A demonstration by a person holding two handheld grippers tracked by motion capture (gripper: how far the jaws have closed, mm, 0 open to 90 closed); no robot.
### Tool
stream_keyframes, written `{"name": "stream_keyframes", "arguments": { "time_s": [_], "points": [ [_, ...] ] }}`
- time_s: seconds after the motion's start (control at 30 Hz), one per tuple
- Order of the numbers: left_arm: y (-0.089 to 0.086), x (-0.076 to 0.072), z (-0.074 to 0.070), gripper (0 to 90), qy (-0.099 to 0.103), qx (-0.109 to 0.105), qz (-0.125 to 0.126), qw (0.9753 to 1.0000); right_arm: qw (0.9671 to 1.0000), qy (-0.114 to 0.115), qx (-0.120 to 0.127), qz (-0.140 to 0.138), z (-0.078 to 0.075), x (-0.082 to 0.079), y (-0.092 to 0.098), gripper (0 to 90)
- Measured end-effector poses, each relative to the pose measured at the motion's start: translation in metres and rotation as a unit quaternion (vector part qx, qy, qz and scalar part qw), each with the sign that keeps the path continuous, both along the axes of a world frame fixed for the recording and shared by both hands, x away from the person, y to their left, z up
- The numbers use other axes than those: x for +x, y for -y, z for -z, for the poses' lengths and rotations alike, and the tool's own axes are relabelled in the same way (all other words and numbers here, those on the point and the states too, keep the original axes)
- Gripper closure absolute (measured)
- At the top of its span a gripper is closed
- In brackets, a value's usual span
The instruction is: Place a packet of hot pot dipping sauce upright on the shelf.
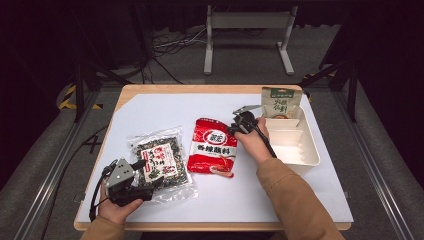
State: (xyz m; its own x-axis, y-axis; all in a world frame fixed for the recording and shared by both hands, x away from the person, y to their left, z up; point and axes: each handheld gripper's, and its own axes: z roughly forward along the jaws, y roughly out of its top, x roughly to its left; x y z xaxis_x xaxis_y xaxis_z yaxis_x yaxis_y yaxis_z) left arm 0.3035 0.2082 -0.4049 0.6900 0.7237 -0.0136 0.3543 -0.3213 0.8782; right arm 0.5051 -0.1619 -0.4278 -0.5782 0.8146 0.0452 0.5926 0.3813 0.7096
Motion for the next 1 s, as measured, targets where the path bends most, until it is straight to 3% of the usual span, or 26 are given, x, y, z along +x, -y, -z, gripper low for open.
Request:
{"name": "stream_keyframes", "arguments": {
  "time_s": [0.1,0.23,0.43,0.57,0.63,0.73,0.9,1.0],
  "points": [
    [0.0,0.0,0.0,19.9,-0.001,0.0,0.0,1.0,0.9994,-0.018,0.009,-0.027,0.002,-0.003,-0.005,72.0],
    [0.0,-0.001,0.0,19.9,-0.001,0.0,0.001,1.0,0.999,0.013,-0.023,-0.036,0.003,-0.001,-0.009,61.8],
    [-0.001,0.0,0.0,19.9,-0.001,-0.001,0.001,1.0,0.9975,0.019,-0.054,-0.04,0.008,0.006,-0.006,63.2],
    [0.0,0.0,0.001,19.9,-0.001,0.0,0.002,1.0,0.9977,0.022,-0.054,-0.036,0.009,0.007,-0.008,71.8],
    [0.0,0.0,0.001,19.9,-0.002,0.0,0.003,1.0,0.997,0.028,-0.063,-0.034,0.007,0.007,-0.006,80.0],
    [0.0,0.0,0.001,19.9,-0.001,-0.001,0.003,1.0,0.995,0.034,-0.087,-0.037,0.005,0.006,-0.009,84.3],
    [0.0,0.001,0.001,19.9,-0.003,-0.001,0.003,1.0,0.9939,0.037,-0.098,-0.034,0.0,0.004,-0.009,86.0],
    [0.0,0.001,0.001,19.9,-0.005,-0.001,0.002,1.0,0.9954,0.039,-0.083,-0.029,-0.006,0.002,-0.005,87.0]
  ]
}}
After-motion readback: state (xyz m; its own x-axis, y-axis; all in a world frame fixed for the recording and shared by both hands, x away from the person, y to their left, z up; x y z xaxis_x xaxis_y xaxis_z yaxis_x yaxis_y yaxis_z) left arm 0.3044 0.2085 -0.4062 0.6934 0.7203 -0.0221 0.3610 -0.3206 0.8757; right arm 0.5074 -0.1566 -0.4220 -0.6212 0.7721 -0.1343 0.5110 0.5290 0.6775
